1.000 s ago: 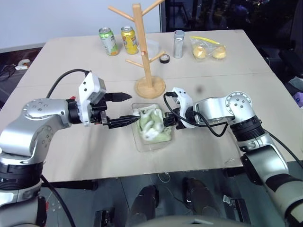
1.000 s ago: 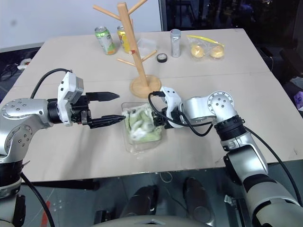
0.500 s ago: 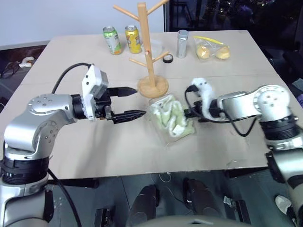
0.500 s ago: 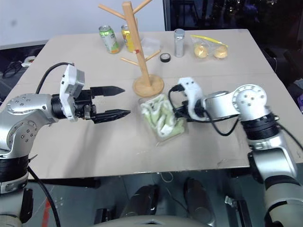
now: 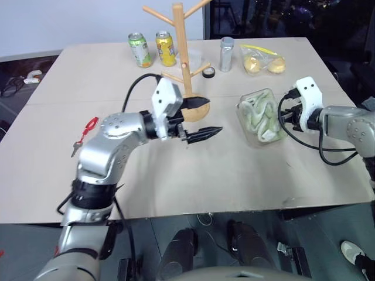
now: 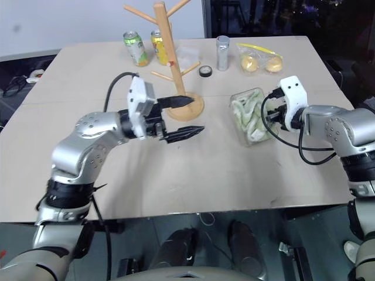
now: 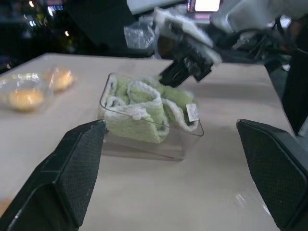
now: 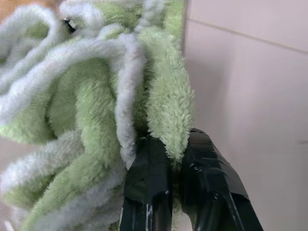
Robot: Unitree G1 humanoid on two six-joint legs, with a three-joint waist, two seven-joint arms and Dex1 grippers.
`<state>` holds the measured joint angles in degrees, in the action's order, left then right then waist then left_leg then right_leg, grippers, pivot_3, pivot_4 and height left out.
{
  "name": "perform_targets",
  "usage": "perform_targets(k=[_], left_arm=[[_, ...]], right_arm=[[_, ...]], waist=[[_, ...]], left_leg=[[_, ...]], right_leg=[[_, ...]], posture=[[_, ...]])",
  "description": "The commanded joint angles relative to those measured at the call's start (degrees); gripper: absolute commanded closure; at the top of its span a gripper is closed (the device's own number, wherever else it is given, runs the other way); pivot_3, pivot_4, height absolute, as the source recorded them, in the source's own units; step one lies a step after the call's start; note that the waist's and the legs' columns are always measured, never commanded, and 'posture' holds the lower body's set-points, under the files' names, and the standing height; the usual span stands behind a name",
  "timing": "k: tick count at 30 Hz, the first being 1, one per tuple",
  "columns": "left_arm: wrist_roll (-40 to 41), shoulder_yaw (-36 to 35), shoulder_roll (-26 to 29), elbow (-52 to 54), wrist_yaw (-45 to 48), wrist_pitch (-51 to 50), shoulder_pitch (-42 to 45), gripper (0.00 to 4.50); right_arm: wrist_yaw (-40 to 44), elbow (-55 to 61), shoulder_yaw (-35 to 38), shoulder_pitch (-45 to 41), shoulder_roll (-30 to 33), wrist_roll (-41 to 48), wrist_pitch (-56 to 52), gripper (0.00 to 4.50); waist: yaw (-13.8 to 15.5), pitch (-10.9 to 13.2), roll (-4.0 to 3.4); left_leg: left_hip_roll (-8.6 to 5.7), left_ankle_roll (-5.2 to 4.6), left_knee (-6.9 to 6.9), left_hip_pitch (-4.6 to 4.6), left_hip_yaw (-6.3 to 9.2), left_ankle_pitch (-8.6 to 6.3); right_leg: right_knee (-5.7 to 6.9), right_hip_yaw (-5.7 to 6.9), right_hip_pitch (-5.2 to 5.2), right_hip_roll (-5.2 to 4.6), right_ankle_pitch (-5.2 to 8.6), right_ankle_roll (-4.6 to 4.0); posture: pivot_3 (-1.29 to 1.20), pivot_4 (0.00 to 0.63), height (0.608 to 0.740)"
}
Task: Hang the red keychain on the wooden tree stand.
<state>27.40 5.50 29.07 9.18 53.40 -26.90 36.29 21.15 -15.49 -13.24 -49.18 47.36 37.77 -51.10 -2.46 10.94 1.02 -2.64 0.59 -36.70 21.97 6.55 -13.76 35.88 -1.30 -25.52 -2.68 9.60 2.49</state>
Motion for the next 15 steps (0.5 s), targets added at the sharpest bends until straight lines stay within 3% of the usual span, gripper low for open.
perform_targets(k=[1, 8, 12, 15], left_arm=[[-1.83, 0.71, -2.37, -2.02, -0.31, 3.60, 2.37, 0.00], [-3.25, 1.02, -5.04, -3.39, -1.05, 4.98, 2.61, 0.00], [-3.29, 0.53, -4.67, -3.02, -0.89, 4.76, 1.75, 0.00], [-3.49, -0.16, -4.04, -3.25, -1.04, 4.72, 1.66, 0.00]], right_arm=[[5.55, -12.71, 1.34, -6.39, -2.00, -7.56, 6.08, 4.46], [11.66, -33.75, 4.30, -14.41, -6.33, -15.63, 10.76, 4.46], [14.70, -38.18, 5.93, -16.16, -7.95, -18.44, 12.93, 3.00], [15.54, -39.10, 7.70, -16.84, -8.59, -19.84, 13.72, 1.64]], waist=[[-0.02, 0.01, 0.01], [0.15, 0.00, 0.02], [0.12, 0.00, 0.02], [0.10, 0.01, 0.01]], left_leg=[[0.00, -0.03, -0.03, -0.01, -0.09, -0.02], [-0.01, -0.13, -0.12, 0.02, -0.19, -0.08], [-0.04, -0.17, -0.22, 0.03, -0.22, -0.10], [-0.04, -0.17, -0.23, 0.05, -0.21, -0.10]], right_leg=[[0.00, -0.08, 0.00, 0.00, -0.02, 0.03], [-0.03, -0.21, -0.02, 0.00, -0.21, -0.12], [-0.03, -0.24, 0.00, 0.00, -0.23, -0.05], [-0.02, -0.24, -0.01, 0.00, -0.26, -0.08]], posture=[[0.00, 0.150, 0.740], [0.00, 0.150, 0.740], [0.00, 0.150, 0.740], [0.00, 0.150, 0.740]])
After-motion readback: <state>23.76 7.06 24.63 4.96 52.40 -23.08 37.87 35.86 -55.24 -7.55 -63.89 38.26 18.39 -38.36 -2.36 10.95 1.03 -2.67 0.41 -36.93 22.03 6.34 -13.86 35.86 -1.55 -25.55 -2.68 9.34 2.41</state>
